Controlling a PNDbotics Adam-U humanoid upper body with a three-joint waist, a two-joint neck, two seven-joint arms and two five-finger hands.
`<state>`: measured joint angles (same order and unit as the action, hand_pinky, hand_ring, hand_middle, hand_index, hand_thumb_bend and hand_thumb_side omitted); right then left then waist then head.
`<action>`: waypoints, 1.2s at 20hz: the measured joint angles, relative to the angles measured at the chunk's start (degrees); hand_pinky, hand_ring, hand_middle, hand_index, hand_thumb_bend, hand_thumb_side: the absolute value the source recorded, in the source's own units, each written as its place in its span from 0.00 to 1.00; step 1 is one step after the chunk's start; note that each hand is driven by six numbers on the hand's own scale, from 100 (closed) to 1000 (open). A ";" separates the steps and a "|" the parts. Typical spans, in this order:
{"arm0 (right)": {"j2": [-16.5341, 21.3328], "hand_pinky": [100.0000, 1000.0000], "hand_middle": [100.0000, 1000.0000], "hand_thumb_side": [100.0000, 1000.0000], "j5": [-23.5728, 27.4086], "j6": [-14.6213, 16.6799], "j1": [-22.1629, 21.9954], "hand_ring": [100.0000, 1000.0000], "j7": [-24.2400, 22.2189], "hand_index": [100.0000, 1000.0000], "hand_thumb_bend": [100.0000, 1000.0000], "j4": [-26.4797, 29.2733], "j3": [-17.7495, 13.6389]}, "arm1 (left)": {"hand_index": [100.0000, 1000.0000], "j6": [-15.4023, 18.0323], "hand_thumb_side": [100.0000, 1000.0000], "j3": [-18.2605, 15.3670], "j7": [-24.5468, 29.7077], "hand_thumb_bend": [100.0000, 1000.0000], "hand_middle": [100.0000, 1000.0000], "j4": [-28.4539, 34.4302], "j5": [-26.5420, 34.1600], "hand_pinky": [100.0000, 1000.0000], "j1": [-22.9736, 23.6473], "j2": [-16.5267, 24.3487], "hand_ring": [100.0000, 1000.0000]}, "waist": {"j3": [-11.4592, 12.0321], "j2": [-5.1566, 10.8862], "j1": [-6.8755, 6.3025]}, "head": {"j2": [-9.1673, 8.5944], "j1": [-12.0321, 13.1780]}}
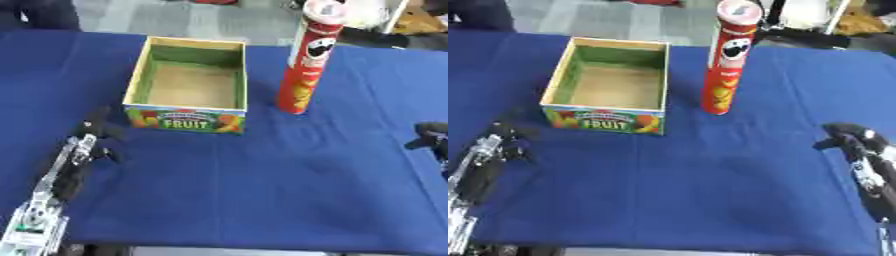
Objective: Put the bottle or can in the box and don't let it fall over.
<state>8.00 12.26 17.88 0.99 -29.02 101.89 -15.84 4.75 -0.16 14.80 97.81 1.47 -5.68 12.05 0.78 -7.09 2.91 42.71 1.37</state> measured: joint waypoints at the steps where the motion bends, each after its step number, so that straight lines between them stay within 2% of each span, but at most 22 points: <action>1: 0.05 1.00 0.70 0.48 0.00 0.00 0.00 0.59 0.00 0.73 0.00 0.00 0.00 | 0.97 0.01 0.84 0.01 0.01 0.00 0.51 0.00 0.00 0.41 -0.01 0.00 0.80 | -0.01 0.00 0.00 | 0.00 0.00; 10: 0.34 1.00 0.71 0.48 0.00 0.05 0.04 0.59 0.05 0.74 0.00 0.00 -0.03 | 0.97 0.05 0.83 0.31 0.05 0.00 0.51 0.01 0.00 0.41 -0.33 0.00 0.80 | -0.06 -0.33 -0.05 | 0.00 -0.24; 14: 1.67 1.00 0.75 0.41 0.06 0.54 0.47 0.64 0.10 0.78 0.00 0.06 -0.03 | 0.97 0.10 0.82 0.31 0.10 0.00 0.51 0.02 0.00 0.41 -0.36 0.00 0.81 | -0.04 -0.33 -0.10 | -0.04 -0.44; 16: 5.04 1.00 0.77 0.41 0.45 1.86 1.92 0.66 0.38 0.79 0.00 0.63 -0.04 | 0.97 0.16 0.83 0.31 0.16 0.00 0.51 0.03 0.03 0.41 -0.37 0.00 0.81 | 0.00 -0.31 -0.01 | -0.05 -0.46; 18: 10.21 0.99 0.79 0.41 1.32 3.93 4.02 0.69 1.35 0.81 0.00 1.21 -0.11 | 0.97 0.20 0.83 0.35 0.23 0.00 0.51 0.03 0.04 0.41 -0.37 0.01 0.81 | 0.02 -0.29 0.23 | -0.08 -0.60; 24: 28.38 0.98 0.85 0.38 3.50 11.91 13.86 0.76 6.15 0.87 0.00 -0.85 0.79 | 0.97 0.22 0.83 1.00 0.79 0.00 0.51 0.03 -0.01 0.41 -0.49 0.02 0.81 | 1.51 -0.29 1.04 | -1.07 -1.95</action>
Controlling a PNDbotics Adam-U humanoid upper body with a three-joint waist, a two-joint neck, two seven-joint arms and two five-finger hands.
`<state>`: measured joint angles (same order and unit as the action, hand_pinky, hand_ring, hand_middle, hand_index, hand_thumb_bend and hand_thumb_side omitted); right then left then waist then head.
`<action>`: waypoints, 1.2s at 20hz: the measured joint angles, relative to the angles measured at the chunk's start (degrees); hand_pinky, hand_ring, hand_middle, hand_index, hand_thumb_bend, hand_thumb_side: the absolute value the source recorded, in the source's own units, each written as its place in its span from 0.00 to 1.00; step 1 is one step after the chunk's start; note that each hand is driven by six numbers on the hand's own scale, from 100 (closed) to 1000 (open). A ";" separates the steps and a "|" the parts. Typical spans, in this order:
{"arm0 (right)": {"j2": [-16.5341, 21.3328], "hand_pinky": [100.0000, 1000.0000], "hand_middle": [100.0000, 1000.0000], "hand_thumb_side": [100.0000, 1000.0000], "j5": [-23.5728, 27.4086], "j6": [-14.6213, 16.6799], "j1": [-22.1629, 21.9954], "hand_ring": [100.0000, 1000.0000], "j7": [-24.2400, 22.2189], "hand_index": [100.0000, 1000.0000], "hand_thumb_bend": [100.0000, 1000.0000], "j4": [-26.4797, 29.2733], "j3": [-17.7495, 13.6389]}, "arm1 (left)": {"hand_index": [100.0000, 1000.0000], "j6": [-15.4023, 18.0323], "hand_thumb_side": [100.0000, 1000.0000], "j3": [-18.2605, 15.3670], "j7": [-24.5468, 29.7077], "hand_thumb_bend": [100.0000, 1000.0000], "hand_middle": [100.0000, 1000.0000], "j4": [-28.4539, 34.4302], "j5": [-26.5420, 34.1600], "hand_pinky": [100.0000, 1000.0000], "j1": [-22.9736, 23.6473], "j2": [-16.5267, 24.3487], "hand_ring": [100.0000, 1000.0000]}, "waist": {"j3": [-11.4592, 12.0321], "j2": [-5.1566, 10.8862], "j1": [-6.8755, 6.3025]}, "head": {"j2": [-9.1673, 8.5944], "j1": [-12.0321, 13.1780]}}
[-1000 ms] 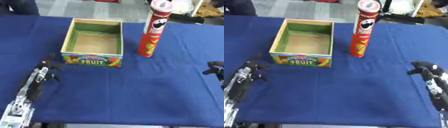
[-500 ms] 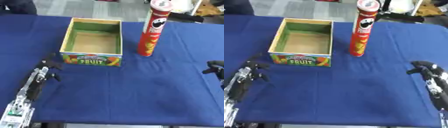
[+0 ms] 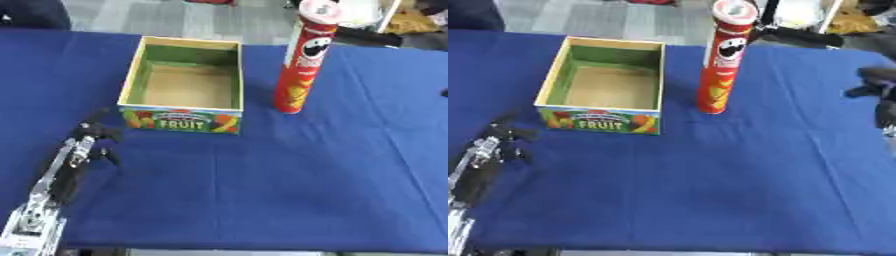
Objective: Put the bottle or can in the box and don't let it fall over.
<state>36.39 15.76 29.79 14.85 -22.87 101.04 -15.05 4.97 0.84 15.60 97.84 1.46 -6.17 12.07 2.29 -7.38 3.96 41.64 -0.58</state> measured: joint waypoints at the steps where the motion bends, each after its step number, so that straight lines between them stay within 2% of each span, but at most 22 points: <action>1: 2.75 0.98 0.86 0.37 0.38 1.17 2.14 0.77 0.51 0.88 0.00 -1.20 0.65 | 0.97 0.03 0.83 0.07 0.10 0.00 0.51 0.00 -0.01 0.41 -0.12 0.00 0.81 | 0.39 -0.01 0.01 | -0.21 -0.31; 5: 10.93 0.99 0.90 0.34 1.41 4.56 11.19 0.82 0.02 0.90 0.00 -8.06 4.10 | 0.97 0.14 0.83 0.53 0.64 0.00 0.51 0.00 -0.07 0.41 -0.49 0.01 0.81 | 1.36 -0.03 0.08 | -1.15 -2.06; 9: 13.70 1.00 0.93 0.22 1.21 6.18 20.51 0.86 -3.63 0.92 0.00 -16.78 7.88 | 0.97 0.36 0.81 1.04 1.17 0.00 0.51 0.01 -0.08 0.41 -0.85 0.04 0.81 | 2.38 -0.05 0.33 | -2.22 -3.58; 10: 13.72 1.00 0.93 0.26 1.04 6.36 22.73 0.86 -4.87 0.92 0.00 -19.09 8.77 | 0.97 0.35 0.82 1.10 1.29 0.00 0.51 0.01 -0.08 0.41 -0.90 0.05 0.81 | 2.60 -0.05 0.36 | -2.49 -3.91; 13: 13.01 1.00 0.93 0.24 0.15 6.28 29.02 0.88 -8.51 0.93 0.00 -26.05 10.94 | 0.97 0.45 0.82 1.47 1.65 0.00 0.51 0.01 -0.09 0.41 -0.90 0.08 0.81 | 3.29 -0.05 0.41 | -3.09 -4.95; 16: 10.77 1.00 0.95 0.19 -1.75 4.75 33.95 0.90 -10.07 0.94 0.00 -31.89 12.43 | 0.97 0.44 0.83 1.86 2.00 0.00 0.51 0.01 -0.19 0.41 -1.06 0.23 0.81 | 4.10 -0.39 0.74 | -3.75 -6.01; 20: 7.65 1.00 0.96 0.12 -6.65 3.81 38.06 0.93 -11.01 0.96 0.00 -37.33 13.90 | 0.97 0.43 0.83 2.43 2.59 0.00 0.51 0.00 -0.38 0.41 -1.56 0.31 0.81 | 5.24 -0.73 0.97 | -4.41 -7.27; 24: 3.34 1.00 0.96 0.11 -13.46 3.19 41.69 0.94 -11.63 0.97 0.00 -40.76 15.58 | 0.97 0.42 0.84 2.88 3.11 0.00 0.51 -0.01 -0.55 0.41 -1.80 0.31 0.81 | 6.59 -1.04 1.38 | -4.86 -8.86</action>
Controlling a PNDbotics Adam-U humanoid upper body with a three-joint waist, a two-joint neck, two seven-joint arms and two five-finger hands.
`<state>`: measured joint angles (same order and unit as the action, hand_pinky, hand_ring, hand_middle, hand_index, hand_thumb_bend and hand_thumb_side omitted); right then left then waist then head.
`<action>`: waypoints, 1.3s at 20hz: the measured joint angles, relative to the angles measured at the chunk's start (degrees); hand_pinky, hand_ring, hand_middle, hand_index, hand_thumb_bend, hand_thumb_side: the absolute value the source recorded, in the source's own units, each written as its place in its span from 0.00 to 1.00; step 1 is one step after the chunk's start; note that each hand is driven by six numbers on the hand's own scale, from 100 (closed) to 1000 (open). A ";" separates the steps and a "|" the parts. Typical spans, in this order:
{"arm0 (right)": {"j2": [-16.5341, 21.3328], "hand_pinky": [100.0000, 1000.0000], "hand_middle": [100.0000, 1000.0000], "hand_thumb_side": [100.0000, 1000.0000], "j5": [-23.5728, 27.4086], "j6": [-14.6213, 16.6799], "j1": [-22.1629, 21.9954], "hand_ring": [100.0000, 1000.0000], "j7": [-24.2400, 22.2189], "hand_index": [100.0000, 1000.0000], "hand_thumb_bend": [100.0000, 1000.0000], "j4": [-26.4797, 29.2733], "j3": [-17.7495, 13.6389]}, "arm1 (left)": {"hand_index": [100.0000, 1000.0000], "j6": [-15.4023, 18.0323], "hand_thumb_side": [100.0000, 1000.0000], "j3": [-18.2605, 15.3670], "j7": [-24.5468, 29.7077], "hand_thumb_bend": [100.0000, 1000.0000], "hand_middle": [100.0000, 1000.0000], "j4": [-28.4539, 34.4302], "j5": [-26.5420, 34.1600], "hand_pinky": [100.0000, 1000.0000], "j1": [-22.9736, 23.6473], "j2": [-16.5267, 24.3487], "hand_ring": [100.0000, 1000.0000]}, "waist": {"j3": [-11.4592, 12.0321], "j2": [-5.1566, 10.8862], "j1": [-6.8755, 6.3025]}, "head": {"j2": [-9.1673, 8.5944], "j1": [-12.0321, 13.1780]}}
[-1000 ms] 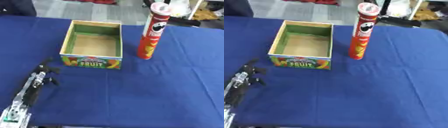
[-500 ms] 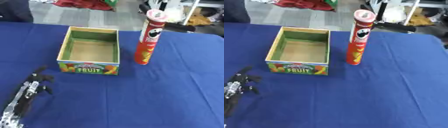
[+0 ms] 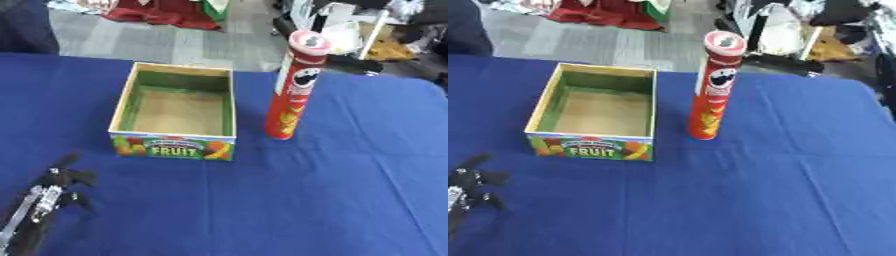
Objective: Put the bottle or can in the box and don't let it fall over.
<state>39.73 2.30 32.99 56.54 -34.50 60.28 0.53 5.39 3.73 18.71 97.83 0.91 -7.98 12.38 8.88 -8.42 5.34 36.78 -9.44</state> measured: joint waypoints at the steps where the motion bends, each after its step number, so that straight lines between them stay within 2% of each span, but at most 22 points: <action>1: -0.95 1.00 0.96 0.11 -1.46 -0.05 0.57 0.93 -0.05 0.97 0.00 -0.55 0.32 | 0.97 -0.01 0.84 0.04 0.11 0.00 0.51 0.00 -0.02 0.41 -0.09 0.00 0.81 | 0.25 -0.01 0.00 | -0.13 -0.37; 5: -4.26 1.00 0.97 0.11 -6.50 -0.42 1.93 0.95 -0.42 0.98 0.00 -1.94 1.66 | 0.97 -0.01 0.84 0.32 0.35 0.00 0.51 0.00 -0.07 0.41 -0.19 -0.01 0.81 | 0.88 -0.02 0.01 | -0.29 -1.55; 7: -5.32 1.00 0.98 0.22 -8.50 -0.92 2.01 0.96 -0.92 0.99 0.00 -2.11 2.42 | 0.97 -0.01 0.84 0.32 0.38 0.00 0.51 -0.01 -0.11 0.41 -0.20 -0.02 0.81 | 1.08 -0.02 0.07 | -0.46 -1.86; 8: -5.67 1.00 0.98 0.22 -9.30 -1.23 2.01 0.96 -1.23 0.99 0.00 -2.11 2.77 | 0.97 -0.01 0.84 0.32 0.39 0.00 0.51 -0.02 -0.13 0.41 -0.20 -0.03 0.81 | 1.08 -0.02 0.11 | -0.60 -1.95; 9: -5.87 1.00 0.98 0.35 -9.93 -1.52 2.01 0.97 -1.52 1.00 0.00 -2.11 3.08 | 0.97 -0.02 0.84 0.32 0.39 0.00 0.51 -0.02 -0.14 0.41 -0.20 -0.03 0.81 | 1.08 -0.02 0.16 | -0.64 -2.02; 10: -5.96 1.00 0.99 0.42 -10.47 -1.87 2.00 0.97 -1.87 1.00 0.00 -2.08 3.42 | 0.97 -0.03 0.84 0.32 0.40 0.00 0.51 -0.02 -0.16 0.40 -0.20 -0.04 0.81 | 1.07 -0.02 0.23 | -0.66 -2.08; 17: -5.97 1.00 0.99 0.48 -10.87 -3.58 1.74 0.98 -3.58 1.00 0.00 0.25 5.85 | 0.97 -0.12 0.84 0.30 0.37 0.00 0.51 -0.25 -0.42 0.40 -0.16 -0.04 0.81 | 0.49 0.02 0.74 | -0.68 -2.07; 20: -5.66 1.00 0.99 0.59 -11.94 -3.57 1.37 0.99 -3.57 1.00 0.00 1.40 6.70 | 0.97 -0.16 0.84 0.30 0.33 0.00 0.51 -0.35 -0.44 0.40 -0.14 -0.04 0.81 | 0.33 0.11 0.76 | -0.68 -2.04; 26: -5.62 1.00 0.99 0.79 -19.84 -3.07 0.60 0.99 -3.07 1.00 0.00 1.75 7.64 | 0.97 -0.12 0.85 0.28 0.21 0.00 0.51 -0.35 -0.50 0.40 -0.03 -0.04 0.82 | -0.05 0.14 0.75 | -0.68 -1.80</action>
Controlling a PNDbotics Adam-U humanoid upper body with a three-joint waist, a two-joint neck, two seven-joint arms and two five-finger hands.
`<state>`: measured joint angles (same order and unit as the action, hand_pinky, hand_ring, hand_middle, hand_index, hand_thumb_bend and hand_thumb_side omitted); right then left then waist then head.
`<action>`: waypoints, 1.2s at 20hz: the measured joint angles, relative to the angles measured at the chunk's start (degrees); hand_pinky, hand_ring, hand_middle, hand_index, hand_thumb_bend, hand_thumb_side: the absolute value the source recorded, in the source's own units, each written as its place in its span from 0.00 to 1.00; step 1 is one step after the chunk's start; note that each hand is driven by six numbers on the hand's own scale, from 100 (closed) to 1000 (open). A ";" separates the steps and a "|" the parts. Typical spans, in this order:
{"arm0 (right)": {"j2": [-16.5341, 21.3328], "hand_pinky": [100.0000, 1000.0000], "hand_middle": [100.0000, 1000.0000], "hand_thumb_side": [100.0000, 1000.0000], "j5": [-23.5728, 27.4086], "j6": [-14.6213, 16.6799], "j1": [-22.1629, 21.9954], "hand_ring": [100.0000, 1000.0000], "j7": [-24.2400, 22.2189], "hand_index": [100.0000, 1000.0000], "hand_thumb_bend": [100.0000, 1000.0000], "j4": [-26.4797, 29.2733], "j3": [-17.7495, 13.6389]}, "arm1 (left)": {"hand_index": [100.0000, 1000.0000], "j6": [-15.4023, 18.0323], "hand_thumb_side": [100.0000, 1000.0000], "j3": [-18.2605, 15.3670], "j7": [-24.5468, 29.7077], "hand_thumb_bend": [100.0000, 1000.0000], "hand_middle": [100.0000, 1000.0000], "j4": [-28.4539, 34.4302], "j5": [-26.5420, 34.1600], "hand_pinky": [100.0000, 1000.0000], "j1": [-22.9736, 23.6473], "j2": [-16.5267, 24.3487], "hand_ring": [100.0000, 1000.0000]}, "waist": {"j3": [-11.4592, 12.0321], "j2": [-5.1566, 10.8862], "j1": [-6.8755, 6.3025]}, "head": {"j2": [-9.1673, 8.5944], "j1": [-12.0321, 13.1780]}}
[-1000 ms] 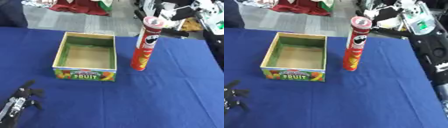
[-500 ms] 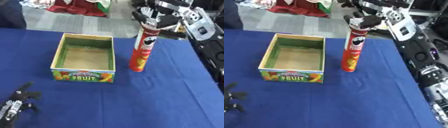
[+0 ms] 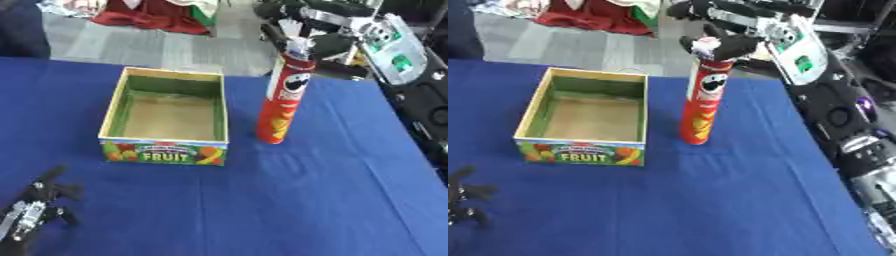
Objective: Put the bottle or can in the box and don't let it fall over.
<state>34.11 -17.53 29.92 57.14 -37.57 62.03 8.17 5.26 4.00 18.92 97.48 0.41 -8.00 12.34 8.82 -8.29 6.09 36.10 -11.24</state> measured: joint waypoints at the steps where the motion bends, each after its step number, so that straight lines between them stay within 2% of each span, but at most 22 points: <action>1: 0.00 1.00 0.99 0.81 -1.22 0.12 -0.19 0.99 0.12 1.00 0.00 -0.07 0.03 | 0.97 0.00 0.85 0.00 0.00 0.00 0.51 0.00 -0.05 0.40 0.03 0.00 0.82 | -0.05 0.01 0.00 | -0.02 0.02; 13: 0.00 1.00 0.98 0.91 -9.12 1.37 -1.01 0.99 1.37 1.00 0.00 -1.41 0.91 | 0.97 0.00 0.85 -0.07 -0.07 0.00 0.51 -0.01 -0.20 0.40 0.41 0.00 0.82 | -0.56 0.23 -0.01 | -0.47 0.11; 22: 0.00 1.00 0.98 0.93 -13.19 1.81 -1.25 0.99 1.81 1.00 0.00 -2.13 0.13 | 0.97 -0.01 0.85 -0.32 -0.10 0.00 0.52 -0.02 -0.27 0.40 0.43 0.00 0.82 | -0.66 0.36 0.02 | -0.47 0.26; 24: -0.01 1.00 0.97 0.88 -13.47 1.93 -1.35 0.98 1.93 1.00 0.00 -2.14 -0.15 | 0.97 -0.01 0.85 -0.32 -0.10 0.00 0.52 -0.03 -0.36 0.40 0.43 0.00 0.82 | -0.67 0.36 0.02 | -0.47 0.26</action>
<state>34.10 -31.00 31.85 55.80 -35.64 59.89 8.02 5.25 3.68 18.82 97.45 0.05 -7.58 12.35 8.16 -7.93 6.11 35.62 -10.99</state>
